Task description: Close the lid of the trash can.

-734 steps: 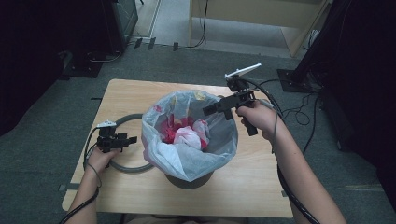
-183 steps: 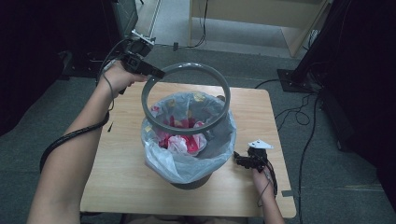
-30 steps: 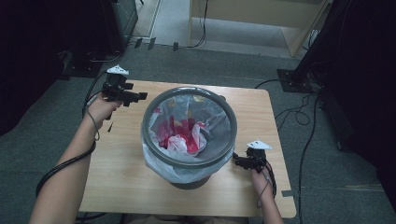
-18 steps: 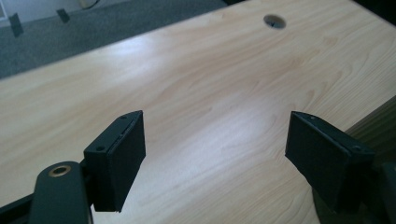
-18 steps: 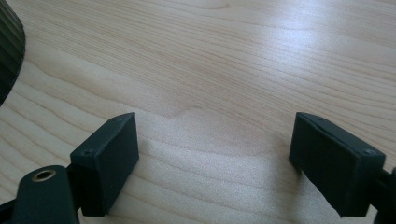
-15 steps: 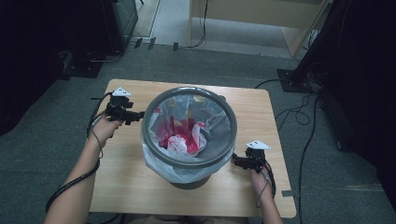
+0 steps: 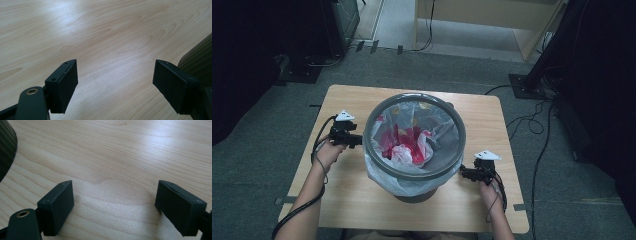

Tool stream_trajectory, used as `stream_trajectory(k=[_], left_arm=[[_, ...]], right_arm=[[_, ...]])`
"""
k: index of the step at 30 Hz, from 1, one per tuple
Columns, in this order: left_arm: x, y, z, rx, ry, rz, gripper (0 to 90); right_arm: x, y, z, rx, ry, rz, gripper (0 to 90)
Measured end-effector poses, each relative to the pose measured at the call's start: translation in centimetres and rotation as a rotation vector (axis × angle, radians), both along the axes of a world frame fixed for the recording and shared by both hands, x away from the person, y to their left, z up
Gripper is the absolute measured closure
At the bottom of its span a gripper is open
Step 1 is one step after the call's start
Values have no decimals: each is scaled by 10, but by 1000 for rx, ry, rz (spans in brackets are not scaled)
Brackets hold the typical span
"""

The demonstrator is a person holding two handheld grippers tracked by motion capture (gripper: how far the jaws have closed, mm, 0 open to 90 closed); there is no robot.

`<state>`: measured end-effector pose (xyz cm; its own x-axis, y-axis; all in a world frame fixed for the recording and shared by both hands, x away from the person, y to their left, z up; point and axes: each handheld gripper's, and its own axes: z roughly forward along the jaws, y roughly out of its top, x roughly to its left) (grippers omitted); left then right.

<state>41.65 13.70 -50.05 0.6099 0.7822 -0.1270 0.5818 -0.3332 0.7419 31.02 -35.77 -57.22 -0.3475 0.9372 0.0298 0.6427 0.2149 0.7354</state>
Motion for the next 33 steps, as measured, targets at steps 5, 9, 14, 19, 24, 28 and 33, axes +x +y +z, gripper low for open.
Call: stream_trajectory(k=[5, 9, 14, 19, 24, 28, 33], left_arm=[[-8, 1, -11, 6, -13, -3, 207], [-12, 1, -24, 10, 10, -9, 207], [-17, 0, -36, 30, 20, -19, 206], [-21, -1, -47, 37, 27, -18, 207], [-23, -3, -56, 52, 34, -25, 206], [-25, -3, -60, 67, 3, -43, 207], [-28, -3, -63, 91, -39, -59, 206]], right_arm=[[0, 0, 0, -2, 1, 2, 152], [0, 1, 0, -1, 0, 4, 151], [1, 2, 0, -1, 0, 7, 151], [1, 2, 0, -2, -1, 9, 151], [1, 2, 0, -2, -1, 9, 151], [1, 2, 0, -1, 0, 10, 151], [1, 3, 0, 0, 0, 15, 151]])
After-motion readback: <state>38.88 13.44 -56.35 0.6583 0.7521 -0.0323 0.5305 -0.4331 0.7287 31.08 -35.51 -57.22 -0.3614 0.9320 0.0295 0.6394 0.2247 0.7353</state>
